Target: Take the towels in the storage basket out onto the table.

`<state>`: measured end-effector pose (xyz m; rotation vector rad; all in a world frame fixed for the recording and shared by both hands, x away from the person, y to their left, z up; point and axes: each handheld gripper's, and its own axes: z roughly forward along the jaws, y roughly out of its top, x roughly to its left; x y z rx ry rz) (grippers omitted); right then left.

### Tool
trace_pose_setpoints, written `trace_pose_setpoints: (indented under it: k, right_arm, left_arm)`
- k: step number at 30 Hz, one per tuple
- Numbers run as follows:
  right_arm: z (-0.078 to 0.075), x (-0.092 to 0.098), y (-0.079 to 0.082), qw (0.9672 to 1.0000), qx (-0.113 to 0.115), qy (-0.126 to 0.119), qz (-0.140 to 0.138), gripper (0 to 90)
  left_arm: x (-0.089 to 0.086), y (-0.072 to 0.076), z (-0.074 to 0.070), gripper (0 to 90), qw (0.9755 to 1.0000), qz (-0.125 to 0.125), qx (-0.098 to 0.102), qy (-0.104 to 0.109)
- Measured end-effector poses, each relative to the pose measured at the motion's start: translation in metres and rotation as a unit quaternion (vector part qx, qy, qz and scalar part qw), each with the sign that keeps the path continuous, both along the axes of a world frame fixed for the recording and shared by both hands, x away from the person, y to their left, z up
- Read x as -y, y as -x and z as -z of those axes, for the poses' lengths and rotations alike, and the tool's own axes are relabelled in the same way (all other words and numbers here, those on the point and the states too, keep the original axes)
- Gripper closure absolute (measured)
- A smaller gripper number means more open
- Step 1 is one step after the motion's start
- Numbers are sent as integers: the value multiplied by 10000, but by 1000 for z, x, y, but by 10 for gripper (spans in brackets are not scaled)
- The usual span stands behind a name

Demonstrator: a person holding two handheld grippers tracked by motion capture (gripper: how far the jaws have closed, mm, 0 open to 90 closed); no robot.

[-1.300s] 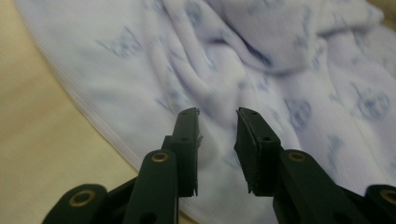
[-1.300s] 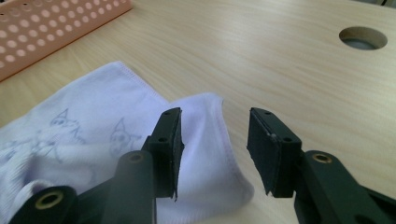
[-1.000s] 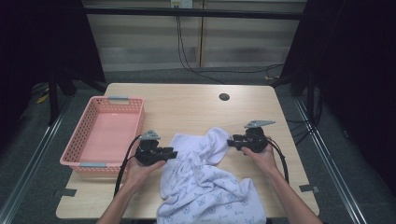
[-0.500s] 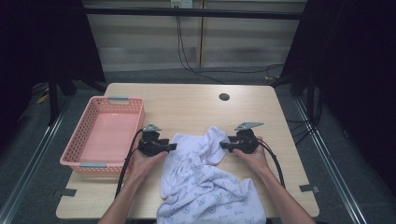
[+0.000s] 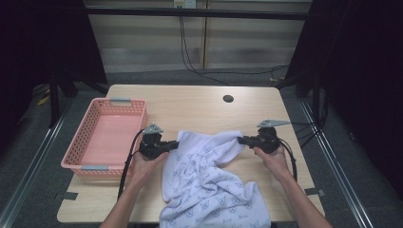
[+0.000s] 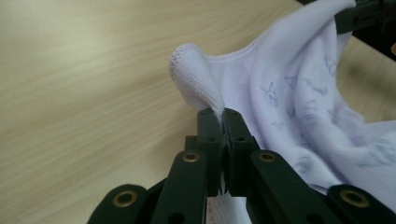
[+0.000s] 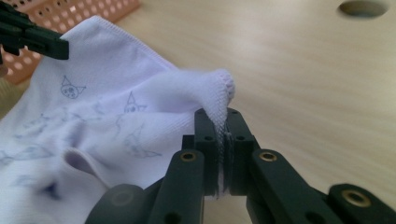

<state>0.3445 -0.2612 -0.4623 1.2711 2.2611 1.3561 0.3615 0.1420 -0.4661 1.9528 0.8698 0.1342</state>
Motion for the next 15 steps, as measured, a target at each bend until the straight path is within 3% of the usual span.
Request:
trace_pose_setpoints:
  k: [5,15]
  right_arm:
    - [-37,29,11,9989,381,-148,210,867]
    - [-101,74,17,9926,1039,-272,559,866]
  left_arm:
    - [-4,4,-38,876,9989,-2,400,239]
    - [1,0,-109,876,9926,60,1076,568]
